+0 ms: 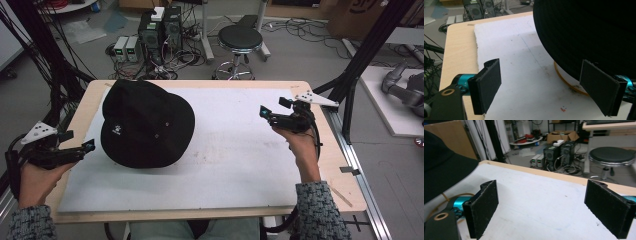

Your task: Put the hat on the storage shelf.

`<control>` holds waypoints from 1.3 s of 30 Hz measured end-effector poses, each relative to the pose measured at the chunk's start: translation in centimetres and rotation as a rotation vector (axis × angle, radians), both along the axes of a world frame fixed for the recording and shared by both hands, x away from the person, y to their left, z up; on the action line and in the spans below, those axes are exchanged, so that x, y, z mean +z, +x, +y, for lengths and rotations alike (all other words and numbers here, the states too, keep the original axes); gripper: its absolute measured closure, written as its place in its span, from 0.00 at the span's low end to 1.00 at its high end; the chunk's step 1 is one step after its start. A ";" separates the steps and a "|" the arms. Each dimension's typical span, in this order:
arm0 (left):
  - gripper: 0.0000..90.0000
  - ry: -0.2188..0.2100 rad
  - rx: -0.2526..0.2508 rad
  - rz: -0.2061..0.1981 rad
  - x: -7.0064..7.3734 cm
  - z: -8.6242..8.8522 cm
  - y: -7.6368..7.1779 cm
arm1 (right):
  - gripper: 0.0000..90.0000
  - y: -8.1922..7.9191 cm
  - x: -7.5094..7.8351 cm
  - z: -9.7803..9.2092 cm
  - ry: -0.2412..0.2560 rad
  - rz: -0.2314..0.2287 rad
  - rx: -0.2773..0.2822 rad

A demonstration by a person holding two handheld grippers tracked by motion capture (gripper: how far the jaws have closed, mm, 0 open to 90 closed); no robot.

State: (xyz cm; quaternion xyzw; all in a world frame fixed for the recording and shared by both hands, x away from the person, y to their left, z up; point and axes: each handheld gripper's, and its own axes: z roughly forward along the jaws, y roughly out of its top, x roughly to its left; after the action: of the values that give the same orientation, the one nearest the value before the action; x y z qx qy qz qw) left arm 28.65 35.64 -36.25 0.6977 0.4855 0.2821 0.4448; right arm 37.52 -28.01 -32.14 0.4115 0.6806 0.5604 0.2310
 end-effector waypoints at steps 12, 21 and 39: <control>0.20 0.005 -0.012 -0.014 0.5 -0.5 0.7 | 0.12 -2.1 -2.4 -3.3 -0.040 0.043 -0.055; 0.20 0.001 -0.024 -0.025 0.9 -0.7 1.3 | 0.12 -2.6 -2.4 -3.5 -0.057 0.054 -0.052; 0.20 0.005 -0.026 -0.027 0.9 -0.7 1.1 | 0.12 -2.5 -2.5 -3.2 -0.059 0.058 -0.026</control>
State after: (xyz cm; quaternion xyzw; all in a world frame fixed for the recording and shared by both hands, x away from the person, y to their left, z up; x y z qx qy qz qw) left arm 29.78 34.90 -35.37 0.7011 0.4697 0.2870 0.4534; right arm 35.01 -31.22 -34.67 0.4293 0.6981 0.5247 0.2303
